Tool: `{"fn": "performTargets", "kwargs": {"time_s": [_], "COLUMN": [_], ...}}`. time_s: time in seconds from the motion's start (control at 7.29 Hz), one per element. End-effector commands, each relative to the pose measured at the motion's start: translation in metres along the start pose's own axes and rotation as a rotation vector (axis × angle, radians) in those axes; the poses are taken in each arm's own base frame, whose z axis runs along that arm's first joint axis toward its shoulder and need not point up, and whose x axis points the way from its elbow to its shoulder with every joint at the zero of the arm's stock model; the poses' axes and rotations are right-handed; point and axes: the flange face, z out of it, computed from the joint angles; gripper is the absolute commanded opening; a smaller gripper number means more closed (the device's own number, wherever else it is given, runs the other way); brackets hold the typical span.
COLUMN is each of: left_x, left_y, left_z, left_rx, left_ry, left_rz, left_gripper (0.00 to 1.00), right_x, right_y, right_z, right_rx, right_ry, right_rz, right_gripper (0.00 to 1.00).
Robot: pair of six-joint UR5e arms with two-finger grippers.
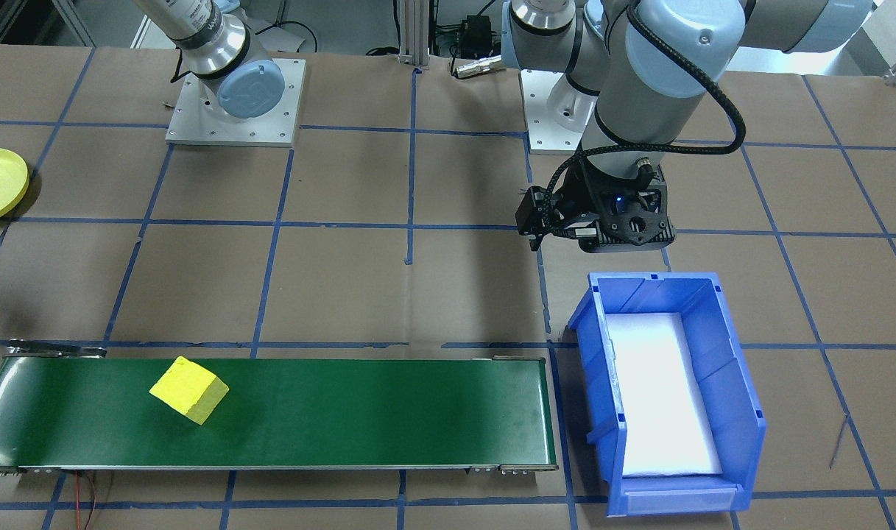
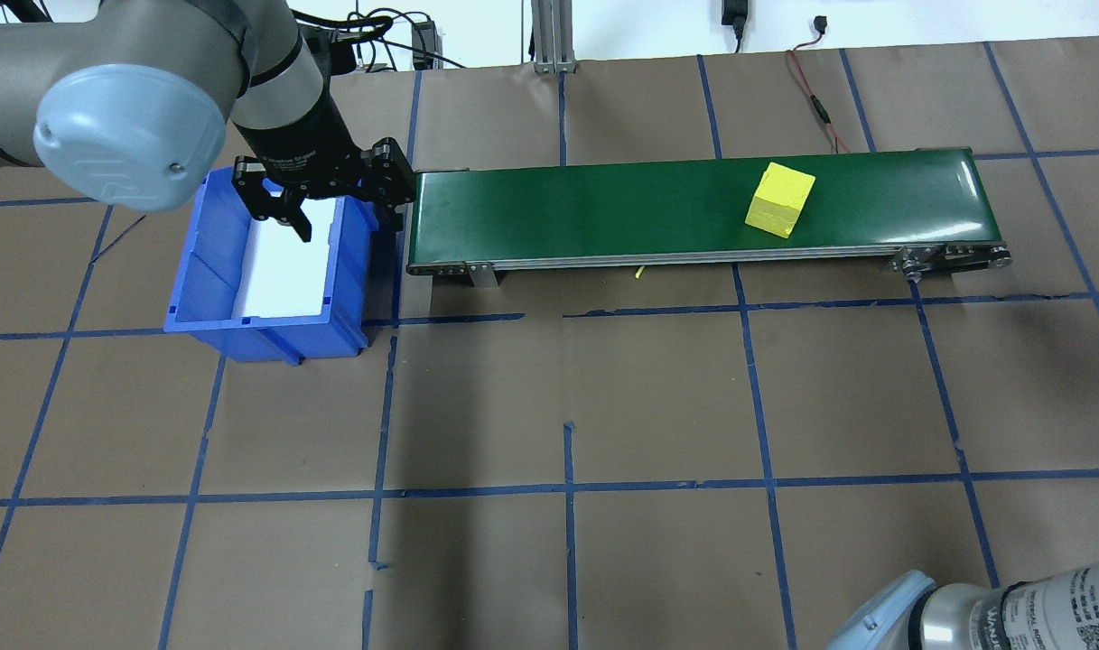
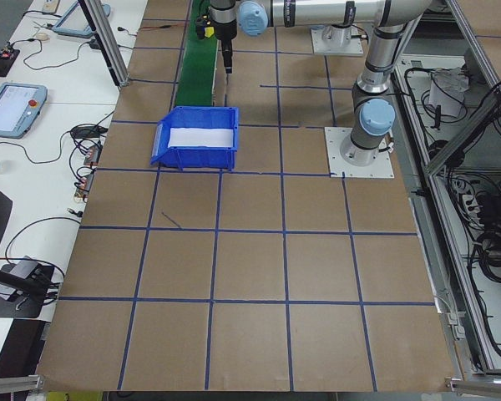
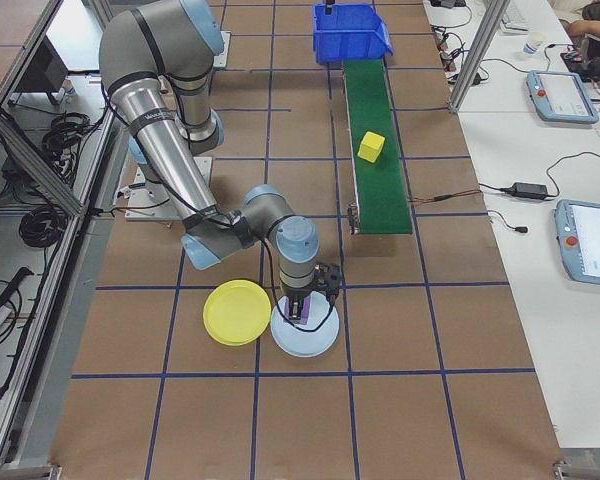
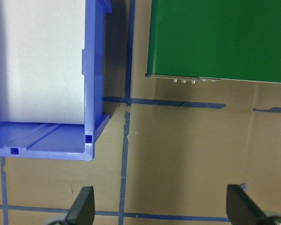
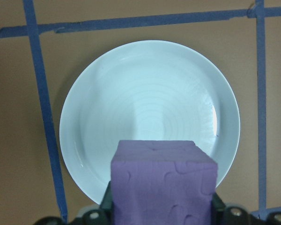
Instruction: Move block left to right into plate
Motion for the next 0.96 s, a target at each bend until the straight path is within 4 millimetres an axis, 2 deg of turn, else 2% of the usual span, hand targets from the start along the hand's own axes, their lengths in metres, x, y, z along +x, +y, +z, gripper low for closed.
{"fn": "performTargets", "kwargs": {"time_s": [0.0,0.27,0.41,0.55,0.69,0.82], "left_x": [-0.001,-0.001,-0.001,-0.002,-0.001,-0.001], "left_y": [0.0,0.0,0.0,0.0,0.0,0.0], "left_z": [0.0,0.0,0.0,0.0,0.001,0.001], "left_rx": [0.002,0.001,0.001,0.002,0.0,-0.001], "left_ry": [-0.005,-0.007,-0.008,-0.01,-0.01,-0.012], "left_rz": [-0.002,0.0,0.0,-0.002,0.0,0.0], "left_gripper": [1.0,1.0,1.0,1.0,1.0,1.0], "right_x": [0.002,0.004,-0.002,-0.004,-0.023,-0.076], "right_y": [-0.001,0.002,-0.001,0.0,-0.013,-0.047], "right_z": [0.002,-0.011,-0.029,-0.038,-0.064,-0.083], "right_rx": [0.037,0.035,0.052,0.063,0.101,0.122], "right_ry": [0.005,0.024,0.042,0.047,0.069,0.065], "right_rz": [0.02,0.039,0.037,0.047,0.031,-0.025], "right_gripper": [1.0,1.0,1.0,1.0,1.0,0.99]}}
